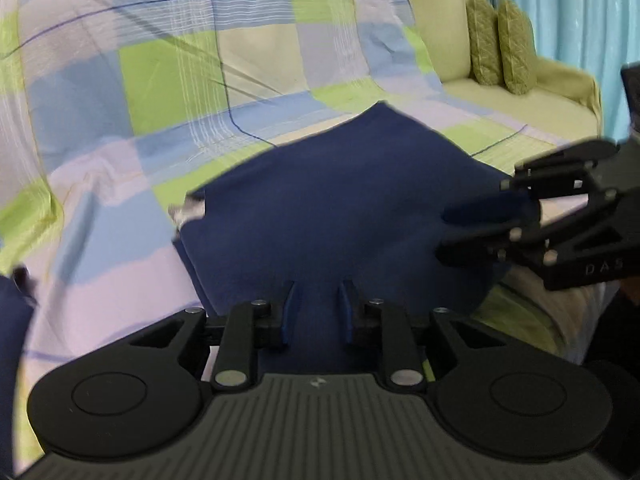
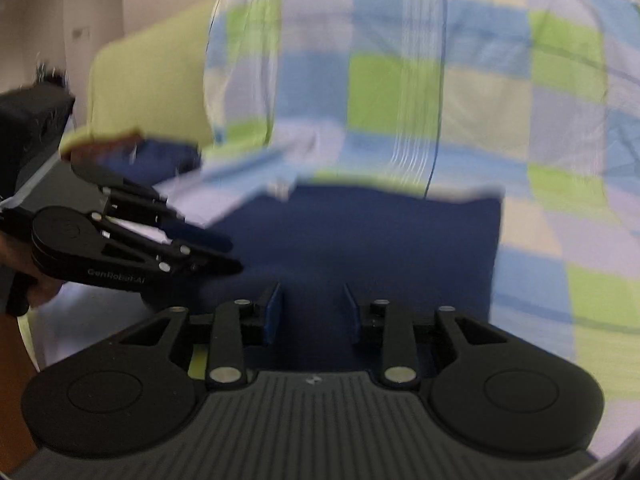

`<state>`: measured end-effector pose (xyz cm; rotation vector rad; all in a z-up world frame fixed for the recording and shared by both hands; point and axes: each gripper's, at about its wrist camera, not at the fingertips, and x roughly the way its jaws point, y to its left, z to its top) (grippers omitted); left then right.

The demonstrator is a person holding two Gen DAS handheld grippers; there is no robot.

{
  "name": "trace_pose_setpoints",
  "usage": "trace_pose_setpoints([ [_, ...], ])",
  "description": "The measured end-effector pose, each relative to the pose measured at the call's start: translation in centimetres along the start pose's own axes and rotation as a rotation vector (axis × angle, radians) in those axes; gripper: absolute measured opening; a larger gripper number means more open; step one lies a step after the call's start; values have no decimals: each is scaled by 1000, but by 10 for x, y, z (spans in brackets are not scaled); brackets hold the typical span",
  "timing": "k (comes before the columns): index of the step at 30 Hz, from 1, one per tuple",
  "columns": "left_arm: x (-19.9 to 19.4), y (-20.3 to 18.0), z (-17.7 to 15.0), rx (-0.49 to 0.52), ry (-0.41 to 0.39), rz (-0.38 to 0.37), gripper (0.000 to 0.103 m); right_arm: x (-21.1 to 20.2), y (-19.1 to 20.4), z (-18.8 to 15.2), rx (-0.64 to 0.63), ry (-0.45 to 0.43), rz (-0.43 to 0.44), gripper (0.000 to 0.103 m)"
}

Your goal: Fold clothes

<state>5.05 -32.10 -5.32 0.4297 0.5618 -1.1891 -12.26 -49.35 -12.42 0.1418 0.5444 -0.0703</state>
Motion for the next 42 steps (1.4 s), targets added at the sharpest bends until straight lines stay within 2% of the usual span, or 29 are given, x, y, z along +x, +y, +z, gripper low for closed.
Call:
trace_pose_setpoints([
  [2, -4, 0, 7, 1, 9, 3, 27, 2, -4, -3, -2, -12, 15, 27],
  [4, -9, 1, 16, -4, 20, 5, 17, -4, -9, 6, 17, -4, 29, 27],
  [6, -25, 2, 27, 17, -5, 48, 17, -20, -13, 14, 38, -40, 3, 27],
  [7, -26, 2, 25, 23, 9, 58, 17, -28, -15, 15, 40, -64, -33, 27],
  [10, -17, 4, 9, 23, 46, 46, 16, -31, -25, -1, 63, -38, -91, 21],
  [11, -12, 5, -1, 18, 35, 36, 16, -26, -30, -11, 75, -28, -81, 21],
  [13, -13, 5, -1, 10, 44, 35, 16, -21, -35, -19, 86, -28, -68, 21],
  [15, -18, 6, 11, 3, 60, 40, 16, -24, -37, -11, 95, -32, -63, 20],
  [17, -29, 0, 25, 41, 24, 60, 16, -39, -38, 5, 89, -82, -75, 20],
  [19, -33, -8, 35, 62, -21, 30, 16, -45, -39, 7, 72, -122, -108, 22],
  [21, -23, -24, 37, 101, -10, -55, 16, -33, -43, 4, 76, -90, -89, 23],
  [22, -19, -29, 37, 114, -3, -74, 15, -26, -44, 0, 68, -70, -81, 23],
  [24, 2, -44, 17, 163, 47, -63, 10, -15, -45, -13, 47, -41, -71, 23],
  [26, 8, -49, 8, 194, 30, -47, 10, -11, -48, -19, 49, -28, -53, 23],
  [28, 0, -44, 22, 137, 45, -45, 10, -14, -51, -11, 53, -19, -42, 22],
  [29, -6, -45, 27, 130, 26, -42, 10, -19, -52, -7, 58, -27, -41, 22],
  [31, -13, -54, 35, 150, -14, -53, 10, -34, -54, 0, 74, -87, -52, 23],
  [32, -14, -63, 38, 168, -13, -83, 10, -40, -54, 1, 78, -108, -57, 23],
  [35, 5, -81, 23, 216, 42, -107, 10, -30, -54, -8, 65, -64, -43, 23],
  [37, 13, -83, 10, 210, 26, -102, 10, -20, -52, -22, 36, -39, -37, 24],
  [40, 2, -77, 22, 169, 33, -109, 10, -27, -55, -17, 59, -51, -32, 23],
  [42, -1, -78, 27, 183, 26, -106, 10, -41, -50, -10, 49, -94, -41, 23],
])
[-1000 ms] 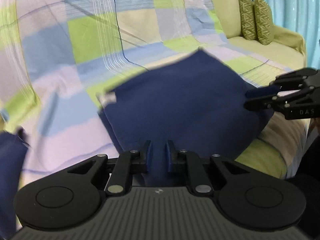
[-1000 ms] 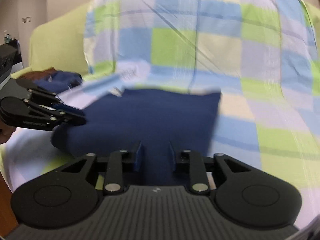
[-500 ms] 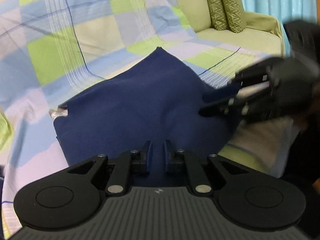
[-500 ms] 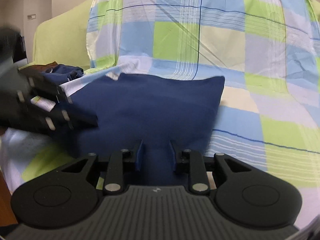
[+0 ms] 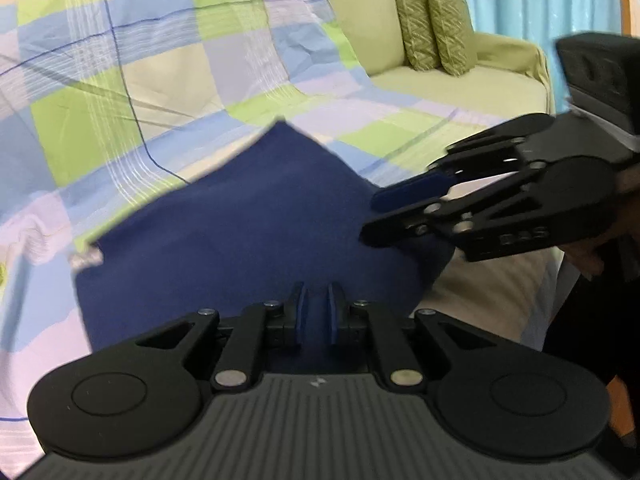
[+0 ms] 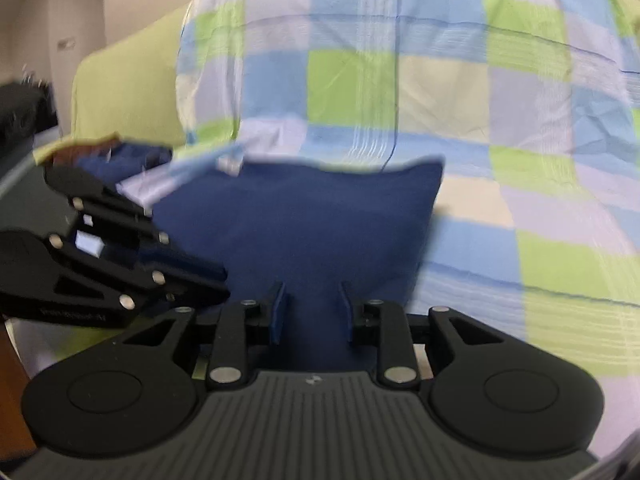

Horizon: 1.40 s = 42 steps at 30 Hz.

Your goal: Fold clothes

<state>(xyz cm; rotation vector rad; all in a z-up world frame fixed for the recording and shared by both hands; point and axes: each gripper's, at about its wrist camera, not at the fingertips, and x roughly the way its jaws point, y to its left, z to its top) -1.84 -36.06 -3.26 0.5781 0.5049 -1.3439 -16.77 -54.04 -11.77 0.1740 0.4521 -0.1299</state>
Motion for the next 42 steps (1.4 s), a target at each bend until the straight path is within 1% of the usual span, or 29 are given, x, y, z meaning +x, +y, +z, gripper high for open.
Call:
trace_pose_setpoints([
  [1, 2, -1, 2, 5, 1, 0, 10, -3, 3, -1, -24, -2, -3, 23],
  [3, 7, -1, 5, 11, 16, -10, 10, 2, 4, -9, -42, 36, 3, 24],
  [5, 7, 2, 13, -1, -4, -5, 10, 5, -4, -17, -18, 43, 23, 24],
  [7, 10, 7, 23, -12, -22, -7, 10, -1, -9, -8, 11, 20, 23, 23],
  [9, 21, 12, 33, -8, -30, 3, 10, -5, -14, -1, 11, -23, 9, 24],
  [10, 29, 15, 37, -6, -25, 7, 10, -2, -19, 0, 12, -27, 11, 24],
  [11, 42, 18, 38, -8, 5, 6, 10, 3, -21, 0, 10, -12, 15, 24],
  [12, 58, 20, 35, 0, 37, 2, 11, 10, -23, -2, 4, 9, 25, 25],
  [13, 63, 19, 32, 15, 38, 4, 10, 20, -28, -5, -3, 40, 44, 25],
  [14, 62, 19, 32, 21, 32, 6, 11, 25, -32, -5, -6, 58, 59, 24],
  [15, 61, 20, 33, 18, 30, 6, 11, 24, -35, 0, -5, 49, 60, 24],
  [18, 51, 29, 45, -24, -20, 42, 11, 20, -44, 17, 3, -27, 34, 24],
  [20, 56, 37, 48, -33, -14, 57, 11, 23, -50, 27, 10, -64, 23, 24],
  [21, 63, 41, 47, -39, 7, 65, 11, 32, -51, 30, 2, -51, 19, 24],
  [23, 75, 45, 43, -31, 40, 66, 11, 58, -56, 30, -16, 10, 25, 24],
  [24, 79, 45, 39, -23, 40, 70, 11, 67, -59, 28, -13, 30, 33, 25],
  [26, 77, 46, 40, -28, 29, 77, 11, 78, -67, 26, 20, 41, 56, 25],
  [27, 74, 47, 41, -40, 22, 81, 11, 81, -71, 28, 37, 39, 64, 25],
  [28, 70, 49, 43, -44, 12, 95, 11, 79, -75, 33, 50, 16, 64, 25],
  [30, 72, 57, 41, -65, 19, 106, 11, 77, -79, 38, 64, -23, 51, 25],
  [31, 74, 62, 39, -78, 26, 108, 12, 81, -83, 39, 77, -24, 44, 25],
  [34, 79, 76, 35, -116, 48, 115, 12, 104, -89, 30, 76, 43, 63, 25],
  [35, 79, 78, 35, -122, 49, 121, 12, 107, -91, 28, 75, 46, 69, 26],
  [36, 75, 81, 38, -119, 37, 140, 12, 106, -93, 31, 85, 44, 71, 26],
  [38, 68, 88, 45, -120, 12, 177, 12, 94, -98, 39, 112, -11, 50, 26],
  [40, 67, 99, 46, -145, 12, 194, 13, 84, -105, 42, 160, -55, 22, 28],
  [42, 70, 107, 45, -156, 21, 209, 13, 86, -112, 40, 224, -45, 19, 43],
])
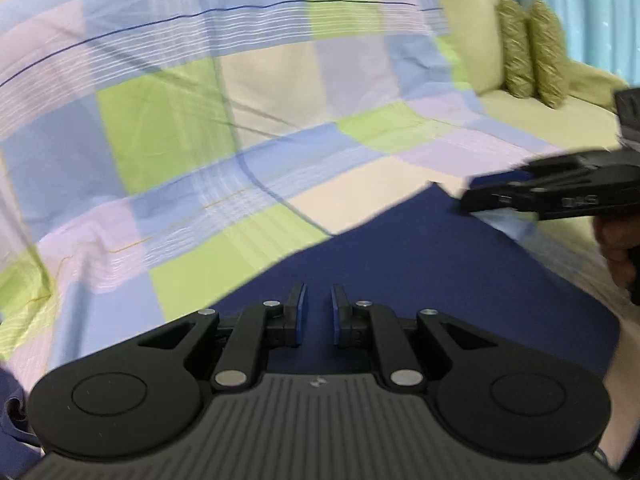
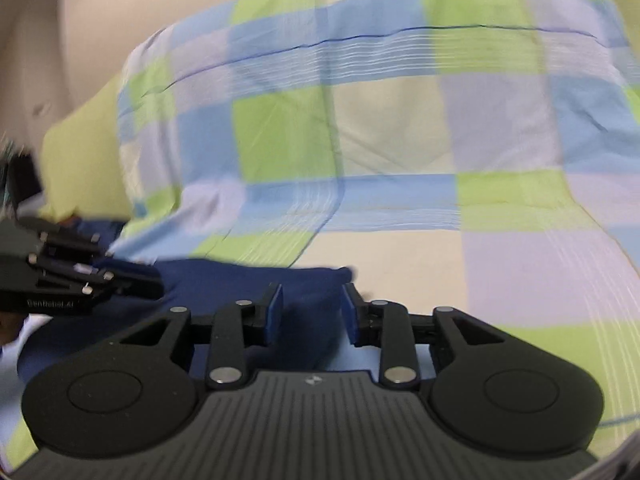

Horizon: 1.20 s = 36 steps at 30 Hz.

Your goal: Fold clothes

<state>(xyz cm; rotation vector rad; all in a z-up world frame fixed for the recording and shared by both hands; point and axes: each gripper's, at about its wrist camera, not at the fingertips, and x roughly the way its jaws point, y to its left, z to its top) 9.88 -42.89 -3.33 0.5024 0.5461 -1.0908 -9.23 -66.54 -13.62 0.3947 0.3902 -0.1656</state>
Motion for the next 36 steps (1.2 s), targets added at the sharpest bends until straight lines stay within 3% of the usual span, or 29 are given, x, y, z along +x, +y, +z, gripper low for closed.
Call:
trace_pose_setpoints([
  [5, 7, 12, -18, -32, 25, 23, 13, 21, -14, -8, 115, 51, 68, 43],
  [11, -8, 10, -38, -65, -39, 86, 13, 33, 6, -2, 44, 59, 92, 12],
  [14, -19, 8, -47, -92, -77, 139, 13, 23, 14, 16, 37, -22, 224, 11],
  [16, -19, 8, -50, -95, -68, 154, 13, 27, 11, 26, 49, -34, 265, 10],
  [18, -16, 10, -48, -95, -50, 159, 13, 42, 3, 26, 61, 7, 254, 10],
  [21, -15, 10, -41, -81, -35, 157, 14, 72, -19, 11, 133, 140, 215, 11],
  [24, -17, 8, -32, -44, -23, 154, 16, 70, -37, 1, 228, 142, 237, 17],
  [27, -21, 3, -15, -6, -38, 121, 16, 45, -42, -2, 257, 72, 205, 29],
  [29, -20, -1, -3, 24, -50, 85, 17, 17, -43, -12, 283, 7, 175, 29],
  [32, -11, -14, 21, 74, -59, -14, 27, -19, -39, -33, 337, -25, 182, 29],
  [36, 5, -34, 45, 123, -58, -171, 29, -66, -20, -56, 398, -24, 235, 32],
])
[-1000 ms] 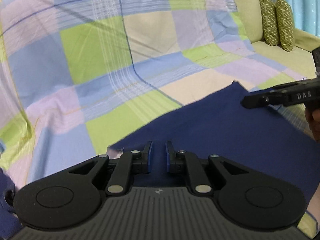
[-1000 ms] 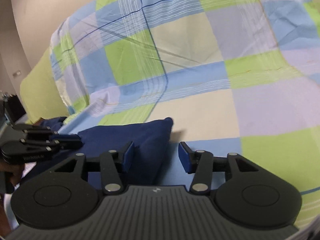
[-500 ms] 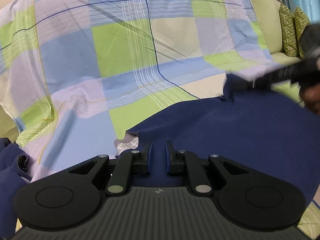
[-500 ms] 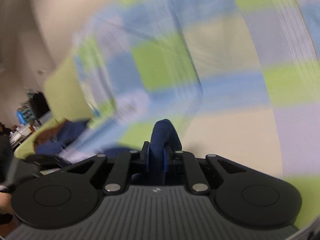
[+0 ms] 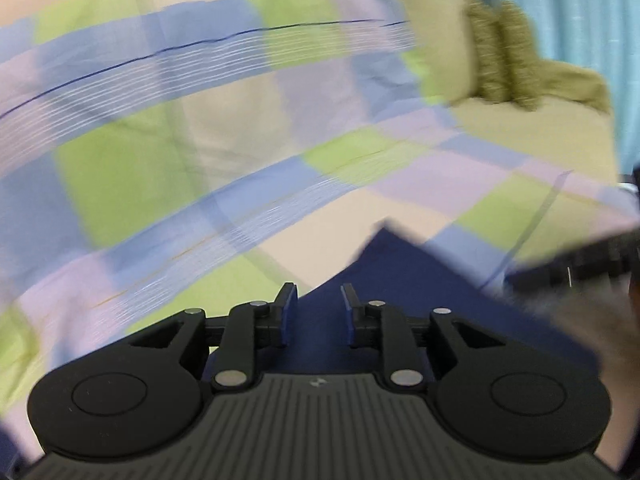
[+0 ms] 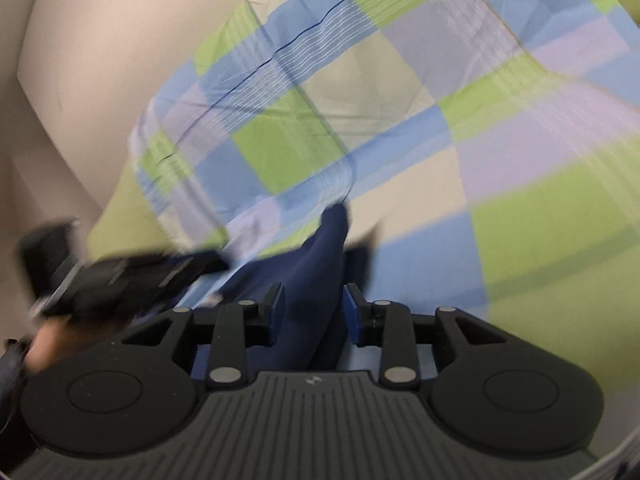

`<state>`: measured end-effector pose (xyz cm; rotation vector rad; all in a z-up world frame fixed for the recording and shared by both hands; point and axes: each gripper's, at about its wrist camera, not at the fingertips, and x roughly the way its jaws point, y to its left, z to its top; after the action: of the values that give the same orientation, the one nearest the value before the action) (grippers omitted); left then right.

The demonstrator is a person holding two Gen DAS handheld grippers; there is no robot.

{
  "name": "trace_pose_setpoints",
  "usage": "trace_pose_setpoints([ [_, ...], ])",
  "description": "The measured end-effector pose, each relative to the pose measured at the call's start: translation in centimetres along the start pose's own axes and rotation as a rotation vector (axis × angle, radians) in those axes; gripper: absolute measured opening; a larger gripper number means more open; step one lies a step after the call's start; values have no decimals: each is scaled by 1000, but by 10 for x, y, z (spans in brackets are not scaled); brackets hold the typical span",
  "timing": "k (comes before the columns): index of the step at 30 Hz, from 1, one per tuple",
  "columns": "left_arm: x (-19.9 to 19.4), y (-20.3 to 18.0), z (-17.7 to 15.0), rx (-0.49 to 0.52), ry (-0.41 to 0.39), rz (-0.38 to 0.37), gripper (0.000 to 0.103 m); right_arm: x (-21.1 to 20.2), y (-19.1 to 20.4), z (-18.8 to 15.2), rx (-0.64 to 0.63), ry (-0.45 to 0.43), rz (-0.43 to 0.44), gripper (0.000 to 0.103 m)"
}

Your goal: Fold clothes

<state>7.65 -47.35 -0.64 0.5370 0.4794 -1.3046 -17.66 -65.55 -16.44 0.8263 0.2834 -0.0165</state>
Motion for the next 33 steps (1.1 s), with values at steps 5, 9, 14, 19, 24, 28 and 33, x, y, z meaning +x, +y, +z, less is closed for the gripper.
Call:
trace_pose_setpoints([
  [5, 45, -28, 23, 111, 66, -151, 35, -26, 10, -34, 100, 39, 79, 51],
  [9, 70, -45, 15, 260, 201, -38, 41, -20, 15, -48, 122, 72, 119, 53],
  [14, 57, -56, 11, 287, 184, 49, 41, -24, 12, -42, 177, 56, 147, 52],
  [19, 49, -60, 6, 278, 163, 78, 41, -11, 9, -39, 224, 106, 198, 54],
  [24, 50, -53, 18, 216, 121, -5, 41, -6, 7, -39, 154, 210, 165, 39],
  [28, 64, -48, 19, 175, 143, -12, 52, -9, 3, -46, 129, 236, 149, 29],
  [33, 80, -34, -2, 119, 140, 31, 71, -12, 5, -50, 55, 254, 130, 25],
])
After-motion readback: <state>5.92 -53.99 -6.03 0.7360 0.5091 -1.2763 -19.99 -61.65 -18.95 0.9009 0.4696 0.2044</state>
